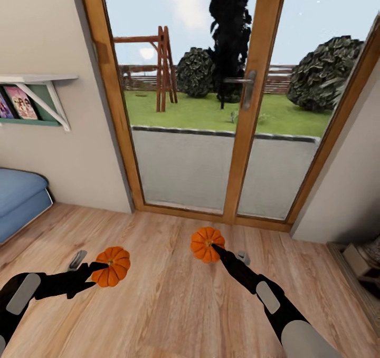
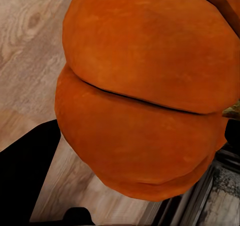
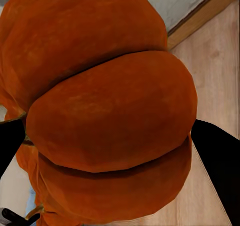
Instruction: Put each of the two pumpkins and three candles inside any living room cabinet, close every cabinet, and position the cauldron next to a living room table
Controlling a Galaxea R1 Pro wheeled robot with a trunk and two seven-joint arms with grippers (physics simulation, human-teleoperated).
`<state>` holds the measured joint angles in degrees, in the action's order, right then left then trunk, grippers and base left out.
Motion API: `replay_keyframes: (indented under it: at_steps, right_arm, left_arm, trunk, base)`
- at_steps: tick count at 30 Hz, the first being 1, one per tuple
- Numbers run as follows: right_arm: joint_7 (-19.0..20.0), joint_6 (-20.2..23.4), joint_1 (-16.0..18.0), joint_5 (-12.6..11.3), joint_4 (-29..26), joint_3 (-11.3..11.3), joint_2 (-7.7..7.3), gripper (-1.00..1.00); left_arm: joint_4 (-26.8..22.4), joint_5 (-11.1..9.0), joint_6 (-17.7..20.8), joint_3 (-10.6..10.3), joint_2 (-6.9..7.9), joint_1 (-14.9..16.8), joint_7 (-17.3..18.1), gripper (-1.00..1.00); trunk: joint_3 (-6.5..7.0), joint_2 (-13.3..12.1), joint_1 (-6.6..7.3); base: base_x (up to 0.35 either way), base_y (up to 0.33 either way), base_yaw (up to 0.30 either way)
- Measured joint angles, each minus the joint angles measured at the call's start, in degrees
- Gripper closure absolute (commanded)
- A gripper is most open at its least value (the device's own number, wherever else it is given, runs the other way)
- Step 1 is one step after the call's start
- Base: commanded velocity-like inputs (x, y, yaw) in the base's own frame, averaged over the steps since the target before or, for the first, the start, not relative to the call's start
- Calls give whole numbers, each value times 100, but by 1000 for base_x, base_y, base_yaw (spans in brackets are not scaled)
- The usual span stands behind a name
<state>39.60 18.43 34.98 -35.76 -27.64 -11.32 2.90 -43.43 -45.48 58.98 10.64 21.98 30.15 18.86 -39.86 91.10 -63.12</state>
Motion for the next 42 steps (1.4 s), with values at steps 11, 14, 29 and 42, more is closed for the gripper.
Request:
replay_keyframes:
  at_steps: [11,14,29,42]
  right_arm:
    - [-1,-4,0,9,3,2,5,100]
    - [-1,-6,-1,13,3,2,8,100]
    - [-2,-8,-1,18,7,3,7,100]
    - [0,0,0,-4,5,-1,3,100]
  left_arm:
    - [1,37,-5,-1,0,0,-9,100]
    - [4,52,-9,-1,0,-1,-12,100]
    - [1,56,-12,-2,6,-1,-5,100]
    - [0,-6,-5,0,16,0,1,100]
  trunk:
    - [0,0,0]
    - [0,0,0]
    - [0,0,0]
    - [0,0,0]
  base:
    - [0,1,-282]
    - [62,0,-282]
    - [63,23,-282]
    - [0,135,-282]
